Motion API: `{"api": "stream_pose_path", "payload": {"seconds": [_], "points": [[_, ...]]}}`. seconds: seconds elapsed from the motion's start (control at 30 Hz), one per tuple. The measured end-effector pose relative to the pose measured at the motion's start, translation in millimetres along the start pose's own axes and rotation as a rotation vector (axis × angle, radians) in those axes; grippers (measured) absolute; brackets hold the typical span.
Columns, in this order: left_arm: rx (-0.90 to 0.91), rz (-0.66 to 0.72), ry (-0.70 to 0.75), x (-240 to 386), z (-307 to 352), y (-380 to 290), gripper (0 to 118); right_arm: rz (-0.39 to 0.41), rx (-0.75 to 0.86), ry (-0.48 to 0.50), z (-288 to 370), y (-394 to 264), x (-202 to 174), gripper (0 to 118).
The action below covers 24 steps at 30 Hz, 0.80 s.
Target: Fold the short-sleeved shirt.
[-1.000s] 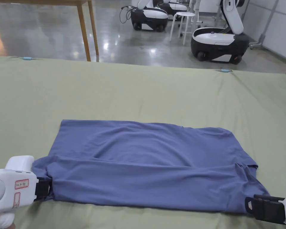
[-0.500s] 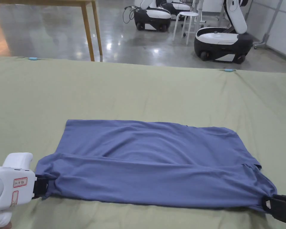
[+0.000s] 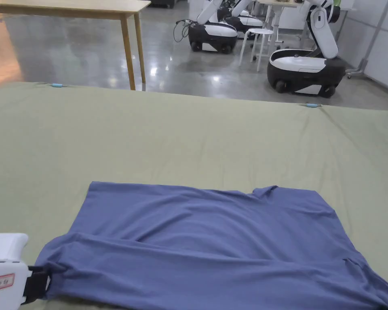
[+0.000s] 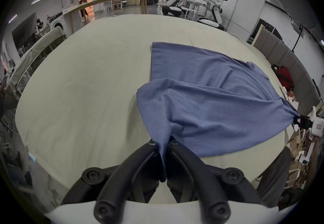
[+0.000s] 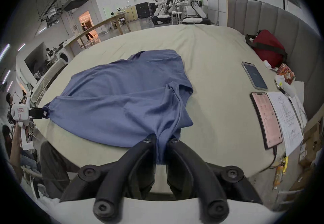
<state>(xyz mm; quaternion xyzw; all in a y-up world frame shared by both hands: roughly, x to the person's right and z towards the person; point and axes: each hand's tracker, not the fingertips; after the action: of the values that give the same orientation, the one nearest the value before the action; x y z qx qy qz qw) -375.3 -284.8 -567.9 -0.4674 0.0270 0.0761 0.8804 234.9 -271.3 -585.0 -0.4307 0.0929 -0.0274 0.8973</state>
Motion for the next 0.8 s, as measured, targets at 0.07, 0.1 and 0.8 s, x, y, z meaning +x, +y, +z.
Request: {"api": "stream_pose_path", "payload": {"seconds": [0.07,0.1,0.8], "points": [[-0.006,-0.001,-0.005,-2,11,-13,4,0.003,-0.003,0.001,11,-11,0,12],[-0.014,-0.002,-0.008,-3,15,-17,4,0.001,-0.004,0.001,15,-15,-1,12],[0.124,-0.011,0.019,-5,2,50,17,0.030,0.110,-0.137,-2,56,4,19]]}}
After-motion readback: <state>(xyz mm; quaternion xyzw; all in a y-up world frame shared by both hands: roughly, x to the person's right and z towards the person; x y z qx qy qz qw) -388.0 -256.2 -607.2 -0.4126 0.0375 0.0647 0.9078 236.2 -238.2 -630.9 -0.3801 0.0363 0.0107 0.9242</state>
